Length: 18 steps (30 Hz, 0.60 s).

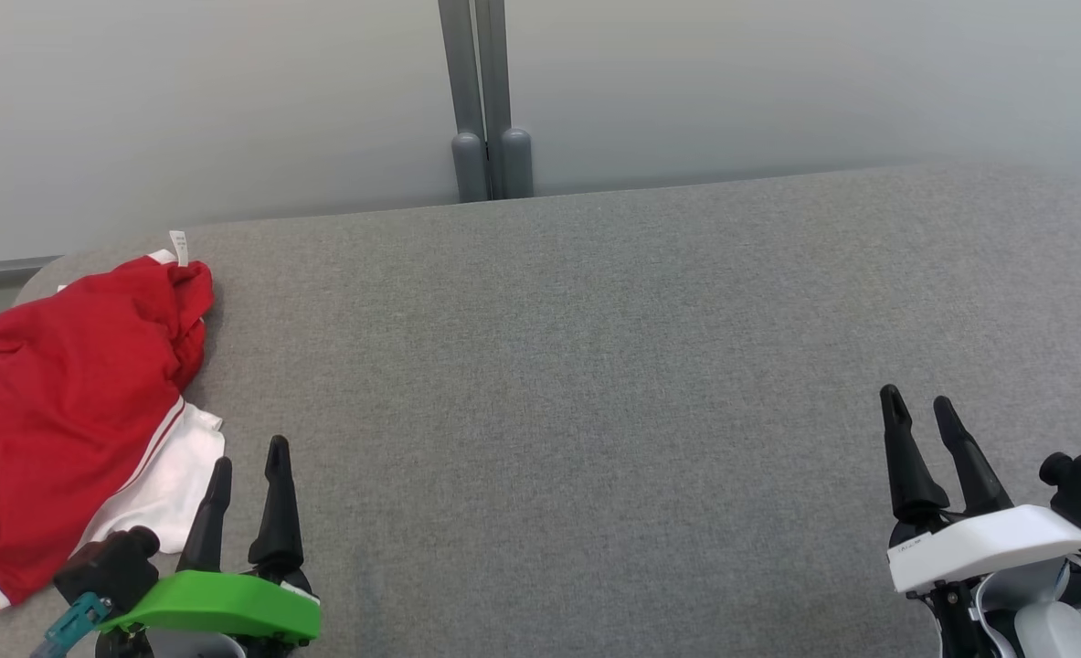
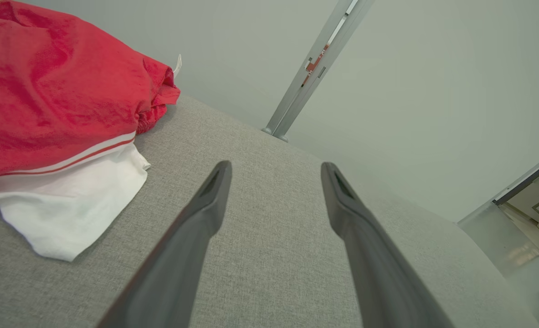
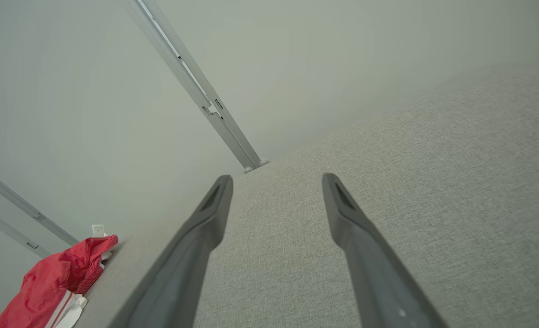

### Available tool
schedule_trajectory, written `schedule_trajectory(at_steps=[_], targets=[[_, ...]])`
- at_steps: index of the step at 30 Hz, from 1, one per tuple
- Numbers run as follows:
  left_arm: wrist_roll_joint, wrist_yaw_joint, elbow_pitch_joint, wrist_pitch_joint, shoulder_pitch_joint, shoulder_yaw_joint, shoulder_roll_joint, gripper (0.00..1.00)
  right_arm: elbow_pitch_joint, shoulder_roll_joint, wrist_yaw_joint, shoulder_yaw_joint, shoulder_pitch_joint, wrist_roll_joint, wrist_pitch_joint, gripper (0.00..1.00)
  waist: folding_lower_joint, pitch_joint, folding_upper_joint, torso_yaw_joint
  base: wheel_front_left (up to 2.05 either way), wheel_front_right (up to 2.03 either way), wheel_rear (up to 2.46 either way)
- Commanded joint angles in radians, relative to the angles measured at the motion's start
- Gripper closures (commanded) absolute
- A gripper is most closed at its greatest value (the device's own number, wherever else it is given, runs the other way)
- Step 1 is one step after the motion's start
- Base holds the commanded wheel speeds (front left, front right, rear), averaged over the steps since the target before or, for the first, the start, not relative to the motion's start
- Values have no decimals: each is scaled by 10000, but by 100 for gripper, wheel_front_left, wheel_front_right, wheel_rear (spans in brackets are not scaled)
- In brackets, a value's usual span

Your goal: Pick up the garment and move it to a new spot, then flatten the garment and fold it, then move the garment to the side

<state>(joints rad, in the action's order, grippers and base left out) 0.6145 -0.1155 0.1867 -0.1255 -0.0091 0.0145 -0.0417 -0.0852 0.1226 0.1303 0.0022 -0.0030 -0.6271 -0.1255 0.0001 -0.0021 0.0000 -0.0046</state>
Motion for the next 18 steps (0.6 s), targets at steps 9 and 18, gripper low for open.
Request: schedule_trajectory(at_steps=[9,18], targets=[[-1224,-34,-158,-321,133,5,-86,0,91,125,4,12,151,1235,-321,0,-1,-14,0,12,0,0,0],[-2177,-9,-54,-548,261,86,-94,0,119,128,5,-27,269,2143,-555,0,-1,-19,0,2,0,0,0]])
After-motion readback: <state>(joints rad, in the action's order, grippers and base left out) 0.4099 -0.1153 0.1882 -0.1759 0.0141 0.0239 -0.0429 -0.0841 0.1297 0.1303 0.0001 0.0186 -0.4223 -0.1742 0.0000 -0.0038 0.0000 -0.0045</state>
